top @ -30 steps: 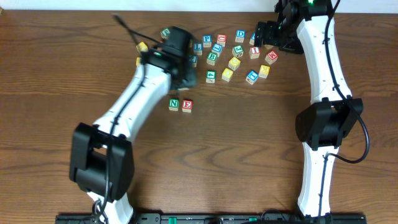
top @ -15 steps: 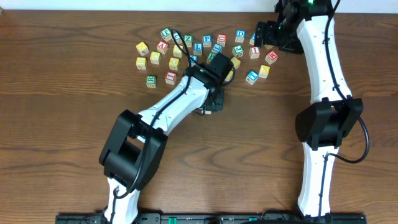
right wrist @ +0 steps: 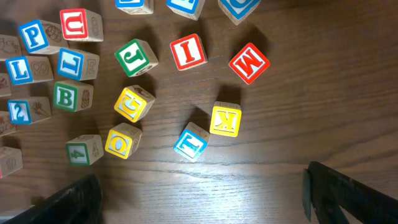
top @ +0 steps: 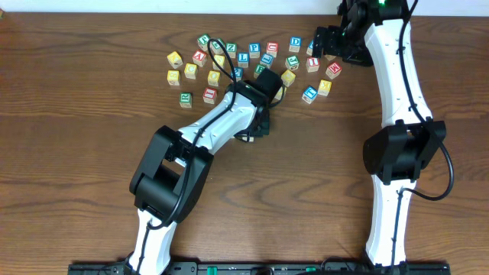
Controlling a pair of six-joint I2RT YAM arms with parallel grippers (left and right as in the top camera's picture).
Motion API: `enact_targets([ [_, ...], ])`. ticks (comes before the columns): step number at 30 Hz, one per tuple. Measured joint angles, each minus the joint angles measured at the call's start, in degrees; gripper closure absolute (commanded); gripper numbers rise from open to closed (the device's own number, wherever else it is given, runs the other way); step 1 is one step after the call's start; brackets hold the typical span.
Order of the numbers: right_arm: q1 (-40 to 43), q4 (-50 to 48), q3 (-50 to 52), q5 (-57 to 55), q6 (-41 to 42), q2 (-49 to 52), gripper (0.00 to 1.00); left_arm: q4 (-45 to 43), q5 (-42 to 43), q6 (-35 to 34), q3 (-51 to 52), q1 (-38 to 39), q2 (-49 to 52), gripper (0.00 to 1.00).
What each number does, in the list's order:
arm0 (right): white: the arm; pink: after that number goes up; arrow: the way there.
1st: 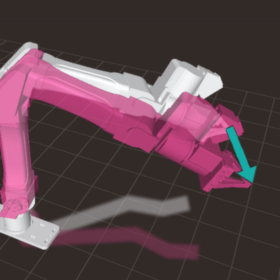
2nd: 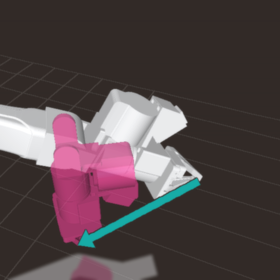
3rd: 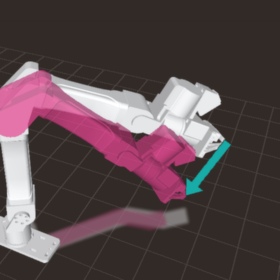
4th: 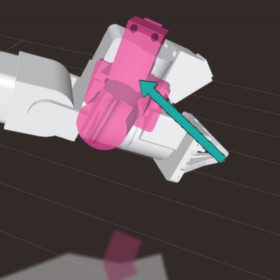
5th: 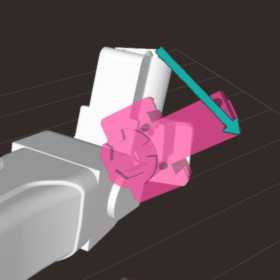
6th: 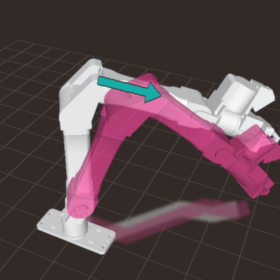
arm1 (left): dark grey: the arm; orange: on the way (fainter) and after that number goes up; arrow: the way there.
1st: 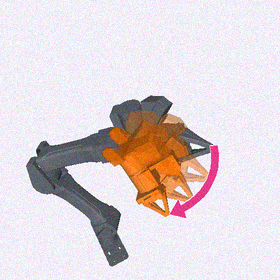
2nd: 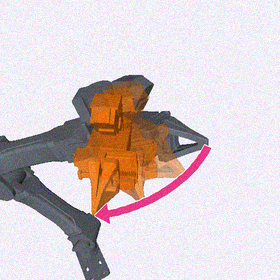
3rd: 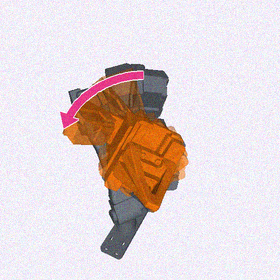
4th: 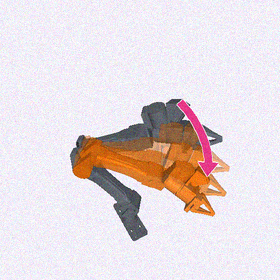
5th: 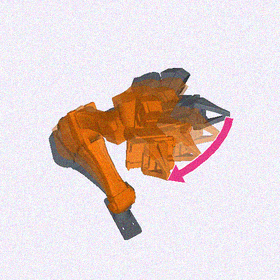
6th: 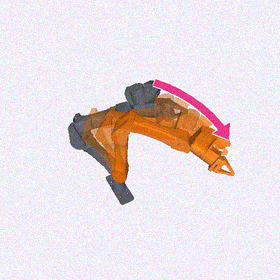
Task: Spell out NEURIPS
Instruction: 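Carry the red U block right of the E and release it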
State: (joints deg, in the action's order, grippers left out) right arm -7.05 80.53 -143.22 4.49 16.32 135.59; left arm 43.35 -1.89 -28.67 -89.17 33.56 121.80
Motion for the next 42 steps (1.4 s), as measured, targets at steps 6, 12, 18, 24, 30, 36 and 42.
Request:
enact_targets([
  [6, 0.0, 0.0, 0.0, 0.0, 0.0, 0.0, 0.01, -1.2, -0.6, -1.0, 0.0, -0.8, 1.0, 0.74],
  [12, 0.0, 0.0, 0.0, 0.0, 0.0, 0.0, 0.01, -1.2, -1.0, -1.5, 0.0, -0.9, 1.7, 0.63],
  [18, 0.0, 0.0, 0.0, 0.0, 0.0, 0.0, 0.01, -1.2, -1.1, -1.6, 0.0, -0.9, 1.7, 0.58],
  [24, 0.0, 0.0, 0.0, 0.0, 0.0, 0.0, 0.01, -1.7, -1.1, -1.6, 0.0, -0.9, 1.7, 0.58],
  [30, 0.0, 0.0, 0.0, 0.0, 0.0, 0.0, 0.01, -1.8, -1.1, -1.6, 0.0, -0.9, 1.7, 0.58],
  [36, 0.0, 0.0, 0.0, 0.0, 0.0, 0.0, 0.01, -1.8, -1.1, -1.6, 0.0, -0.9, 1.5, 0.58],
  [42, 0.0, 0.0, 0.0, 0.0, 0.0, 0.0, 0.01, -1.2, -1.1, -1.6, 0.0, -0.9, -1.2, 0.58],
])
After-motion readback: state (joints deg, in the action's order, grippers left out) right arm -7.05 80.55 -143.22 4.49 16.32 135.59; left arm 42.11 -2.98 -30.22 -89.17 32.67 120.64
